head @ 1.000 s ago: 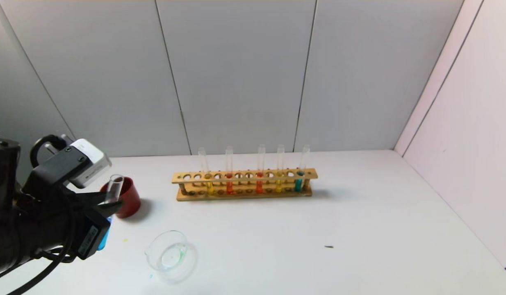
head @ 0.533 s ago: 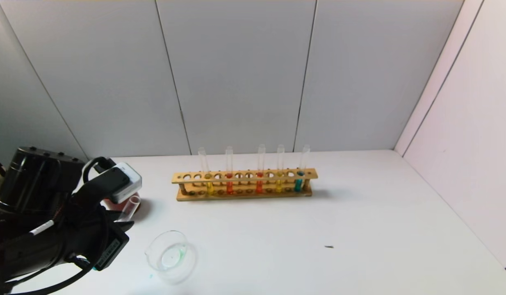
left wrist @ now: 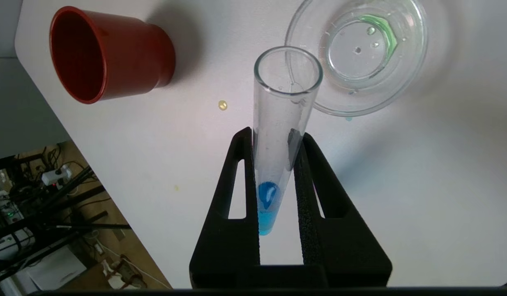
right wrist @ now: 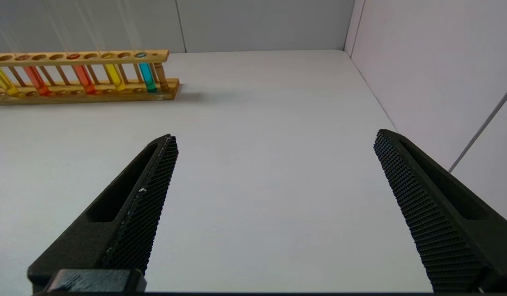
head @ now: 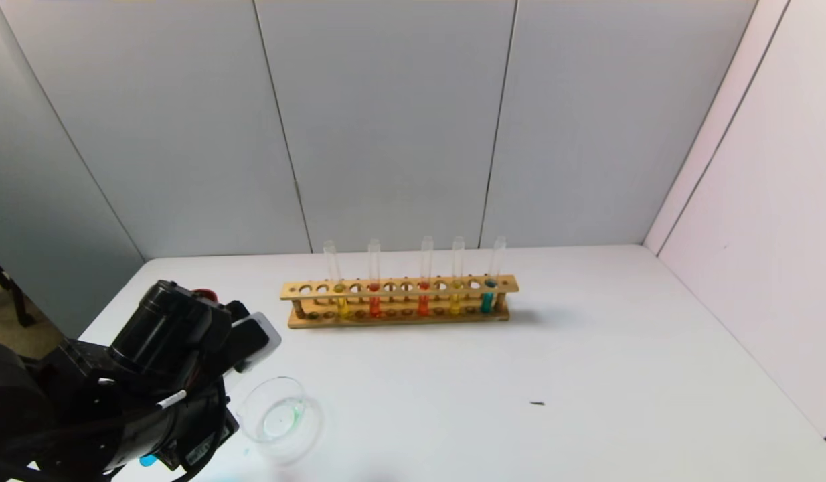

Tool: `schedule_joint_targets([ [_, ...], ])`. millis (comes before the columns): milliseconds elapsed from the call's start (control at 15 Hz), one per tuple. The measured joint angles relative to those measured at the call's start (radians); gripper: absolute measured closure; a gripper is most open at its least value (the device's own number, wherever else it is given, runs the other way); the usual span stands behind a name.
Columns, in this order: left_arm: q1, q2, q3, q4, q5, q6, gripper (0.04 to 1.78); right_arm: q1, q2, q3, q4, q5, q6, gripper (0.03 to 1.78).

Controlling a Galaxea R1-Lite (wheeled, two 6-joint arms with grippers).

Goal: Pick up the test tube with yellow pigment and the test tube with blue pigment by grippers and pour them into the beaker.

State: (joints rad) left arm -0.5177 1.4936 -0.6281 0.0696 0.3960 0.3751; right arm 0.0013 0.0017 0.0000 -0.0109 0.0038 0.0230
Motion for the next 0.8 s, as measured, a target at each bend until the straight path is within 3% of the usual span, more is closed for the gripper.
schedule_joint_targets([
  [800, -0.054, 0.112, 0.023, 0.066, 0.048, 0.001, 1.5, 0.0, 0.0, 0.0, 0.001, 0.0, 0.0, 0.07],
])
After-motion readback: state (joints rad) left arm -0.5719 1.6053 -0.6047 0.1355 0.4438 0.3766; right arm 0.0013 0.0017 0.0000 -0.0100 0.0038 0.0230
